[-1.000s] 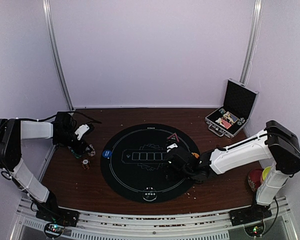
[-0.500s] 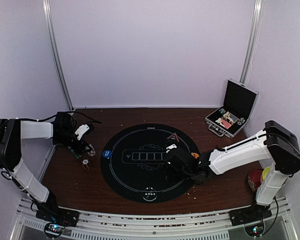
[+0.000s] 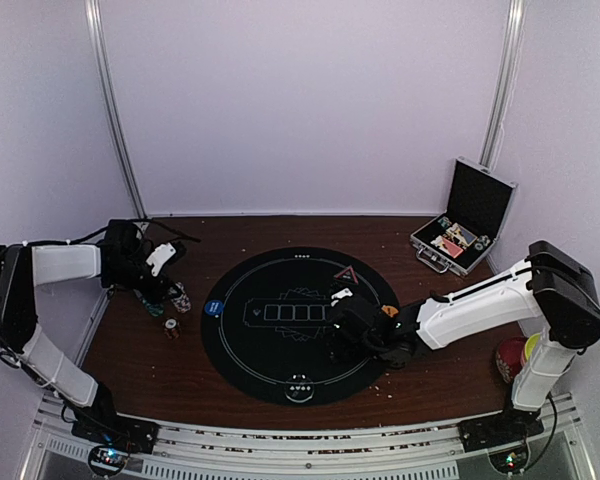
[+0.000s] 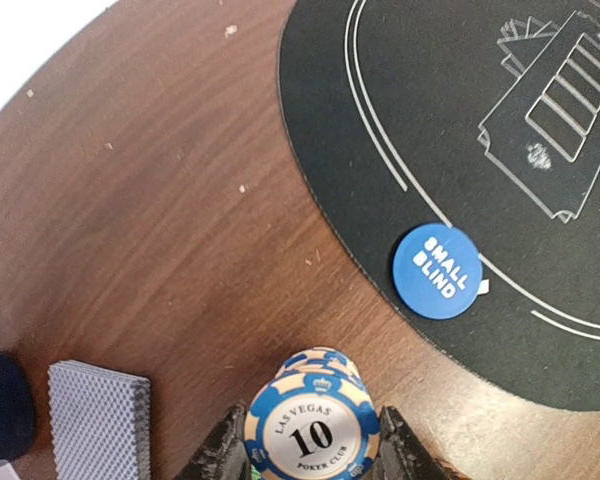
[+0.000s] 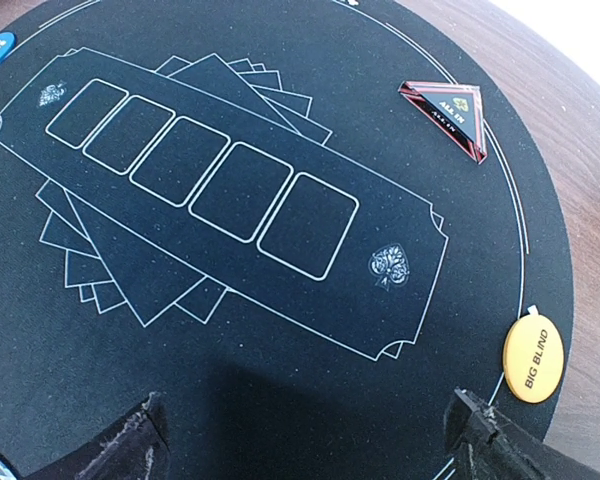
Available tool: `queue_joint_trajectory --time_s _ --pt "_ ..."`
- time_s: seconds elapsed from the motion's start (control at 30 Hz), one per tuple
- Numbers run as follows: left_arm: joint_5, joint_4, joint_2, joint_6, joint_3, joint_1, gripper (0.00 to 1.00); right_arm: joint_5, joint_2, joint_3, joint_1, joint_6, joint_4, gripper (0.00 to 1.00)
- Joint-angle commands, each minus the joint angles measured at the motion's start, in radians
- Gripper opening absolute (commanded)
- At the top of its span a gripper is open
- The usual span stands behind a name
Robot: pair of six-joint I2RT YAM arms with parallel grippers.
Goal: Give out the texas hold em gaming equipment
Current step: Pick up the pile of poker chips from the pile of poker chips, then place the poker chips pile at the small blind area.
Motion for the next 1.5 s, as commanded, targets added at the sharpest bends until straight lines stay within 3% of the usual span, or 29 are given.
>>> queue_joint_trajectory --time_s 0.0,0.27,0.7,0.93,1.47 --pt "0.037 -0.012 -0.056 0.001 0.021 -0.009 0.33 0.032 0.013 0.02 0.005 0.0 -0.01 0.97" --pt "0.012 -0.021 -0.054 -0.007 0.105 -0.092 0.33 0.043 0.025 0.023 0.006 -0.003 -0.012 0.97" --pt "0.01 -0.02 0.151 -0.041 0.299 -0.225 0.33 0.058 0.014 0.018 0.005 -0.003 -0.013 0.97" --pt "-0.057 0.02 0.249 -0.047 0.29 -0.297 0.33 0.055 0.013 0.017 0.005 -0.003 -0.013 0.97" --pt "-0.191 0.046 0.349 -0.09 0.28 -0.302 0.33 0.045 0.013 0.019 0.007 -0.005 -0.013 0.97"
